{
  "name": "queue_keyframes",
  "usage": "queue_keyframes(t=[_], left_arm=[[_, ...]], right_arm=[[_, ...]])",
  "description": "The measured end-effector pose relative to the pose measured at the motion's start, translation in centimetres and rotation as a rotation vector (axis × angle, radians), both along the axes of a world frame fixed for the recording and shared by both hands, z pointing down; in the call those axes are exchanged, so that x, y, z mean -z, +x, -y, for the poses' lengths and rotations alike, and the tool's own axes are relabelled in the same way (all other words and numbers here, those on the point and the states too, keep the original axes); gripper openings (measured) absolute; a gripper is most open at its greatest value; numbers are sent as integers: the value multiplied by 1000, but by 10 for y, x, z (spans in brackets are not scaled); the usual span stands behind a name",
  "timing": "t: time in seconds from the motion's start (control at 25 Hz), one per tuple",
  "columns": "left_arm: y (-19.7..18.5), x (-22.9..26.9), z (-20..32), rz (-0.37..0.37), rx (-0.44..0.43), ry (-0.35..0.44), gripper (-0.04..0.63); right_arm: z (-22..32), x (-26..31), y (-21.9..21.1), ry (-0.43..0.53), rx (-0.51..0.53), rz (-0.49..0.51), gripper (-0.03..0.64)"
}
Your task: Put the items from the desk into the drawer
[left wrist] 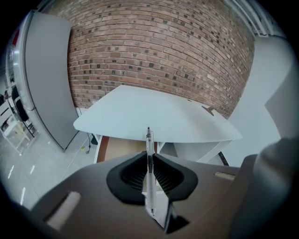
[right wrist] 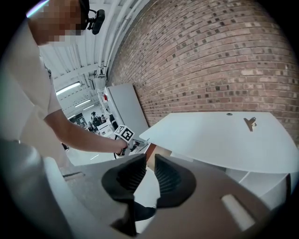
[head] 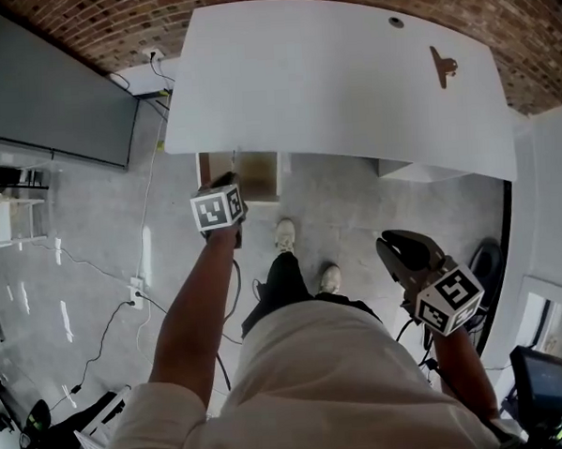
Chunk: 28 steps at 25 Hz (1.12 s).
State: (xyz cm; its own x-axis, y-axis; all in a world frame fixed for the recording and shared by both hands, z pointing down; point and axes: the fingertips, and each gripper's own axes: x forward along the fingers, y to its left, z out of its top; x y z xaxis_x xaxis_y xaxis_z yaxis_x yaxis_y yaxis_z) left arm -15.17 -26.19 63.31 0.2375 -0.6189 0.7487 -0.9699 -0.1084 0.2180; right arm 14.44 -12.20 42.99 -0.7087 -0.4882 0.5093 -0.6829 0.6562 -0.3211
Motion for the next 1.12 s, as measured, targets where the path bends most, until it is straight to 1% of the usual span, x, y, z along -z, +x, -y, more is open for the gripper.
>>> queue_keyframes(t=[0.08, 0.12, 0.32, 0.4, 0.48, 0.56, 0.64, 0.76, 0.92, 1.12], left_arm=[[4, -21, -13, -39, 0, 13, 49], [5, -28, -21, -48, 2, 14, 49], [1, -49, -52, -61, 27, -8, 49], [0, -59, -56, -70, 28, -15, 49], [-2, -62, -55, -55, 26, -27, 49], [-7, -52, -51, -9, 26, -40, 49], [-11, -53, -43, 9, 20, -39, 49], [-14, -70, -28, -3, 11, -24, 49], [-21, -97, -5, -17, 21, -18, 49], [-25, -133, 24, -30, 26, -22, 49]], right_arm=[[-12, -3, 3, -12, 14, -5, 49], [-18, -5, 5, -16, 21, -9, 49], [-39, -13, 1, -34, 49, -27, 49], [-42, -15, -1, -41, 57, -36, 49], [-42, -18, -4, -49, 66, -48, 49], [-40, -21, -9, -59, 74, -59, 49], [-36, -25, -15, -70, 82, -72, 49], [-31, -33, -25, -90, 98, -97, 49], [-20, -43, -35, -102, 112, -129, 49], [-1, -55, -41, -104, 93, -188, 49]])
